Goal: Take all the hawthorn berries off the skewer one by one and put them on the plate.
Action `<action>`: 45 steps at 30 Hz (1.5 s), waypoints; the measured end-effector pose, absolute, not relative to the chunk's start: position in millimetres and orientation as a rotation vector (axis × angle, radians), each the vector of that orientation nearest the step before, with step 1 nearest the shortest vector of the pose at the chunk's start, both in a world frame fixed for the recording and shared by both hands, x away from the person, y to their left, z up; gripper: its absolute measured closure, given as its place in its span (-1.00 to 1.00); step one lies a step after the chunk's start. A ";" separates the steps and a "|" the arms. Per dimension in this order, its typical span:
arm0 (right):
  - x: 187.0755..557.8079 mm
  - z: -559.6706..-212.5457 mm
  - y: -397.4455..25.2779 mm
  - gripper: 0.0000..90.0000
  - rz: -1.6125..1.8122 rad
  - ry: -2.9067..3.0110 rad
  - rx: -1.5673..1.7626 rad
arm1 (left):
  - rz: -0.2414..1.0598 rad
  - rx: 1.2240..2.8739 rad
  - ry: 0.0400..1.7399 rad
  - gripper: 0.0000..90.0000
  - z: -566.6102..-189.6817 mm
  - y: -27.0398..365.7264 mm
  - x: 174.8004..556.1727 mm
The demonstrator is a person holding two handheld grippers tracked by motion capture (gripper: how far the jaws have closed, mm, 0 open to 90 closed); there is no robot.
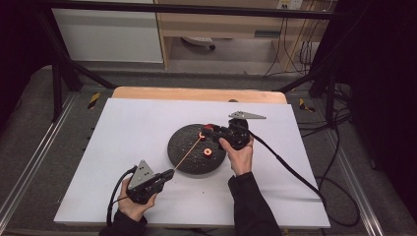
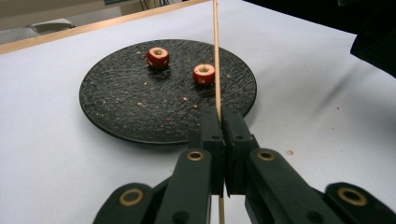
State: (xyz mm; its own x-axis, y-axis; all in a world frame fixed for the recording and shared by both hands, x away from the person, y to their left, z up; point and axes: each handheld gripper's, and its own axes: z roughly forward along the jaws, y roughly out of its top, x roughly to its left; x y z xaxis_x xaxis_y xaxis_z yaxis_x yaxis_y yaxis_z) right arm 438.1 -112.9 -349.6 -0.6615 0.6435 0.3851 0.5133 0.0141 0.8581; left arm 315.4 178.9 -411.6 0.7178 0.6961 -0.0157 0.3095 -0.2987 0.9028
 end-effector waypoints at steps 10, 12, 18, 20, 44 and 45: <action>446.9 -340.4 -125.0 0.34 1.696 2.104 1.258 | 0.471 1.892 0.782 0.97 -411.8 179.7 315.9; 448.9 -340.1 -126.6 0.34 1.676 2.102 1.263 | 0.471 1.891 0.783 0.97 -411.7 179.8 315.9; 455.3 -347.6 -130.5 0.34 1.635 2.095 1.297 | 0.473 1.888 0.786 0.97 -411.5 180.6 316.1; 456.8 -352.6 -130.9 0.34 1.618 2.099 1.309 | 0.474 1.889 0.786 0.97 -411.5 180.7 316.1; 473.5 -435.7 -104.4 0.33 1.395 2.236 1.404 | 0.471 1.894 0.787 0.97 -412.6 180.0 316.5; 474.0 -437.9 -103.7 0.33 1.385 2.236 1.409 | 0.471 1.894 0.787 0.97 -412.5 180.1 316.4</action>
State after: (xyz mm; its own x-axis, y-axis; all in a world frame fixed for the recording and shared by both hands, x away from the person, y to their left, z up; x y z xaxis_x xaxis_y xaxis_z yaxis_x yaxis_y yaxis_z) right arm 474.0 -103.7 -437.9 -0.5446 0.7760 0.3181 0.6305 0.1287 0.7655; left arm 316.4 180.1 -412.5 0.7134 0.7006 -0.0178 0.3148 -0.2976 0.9013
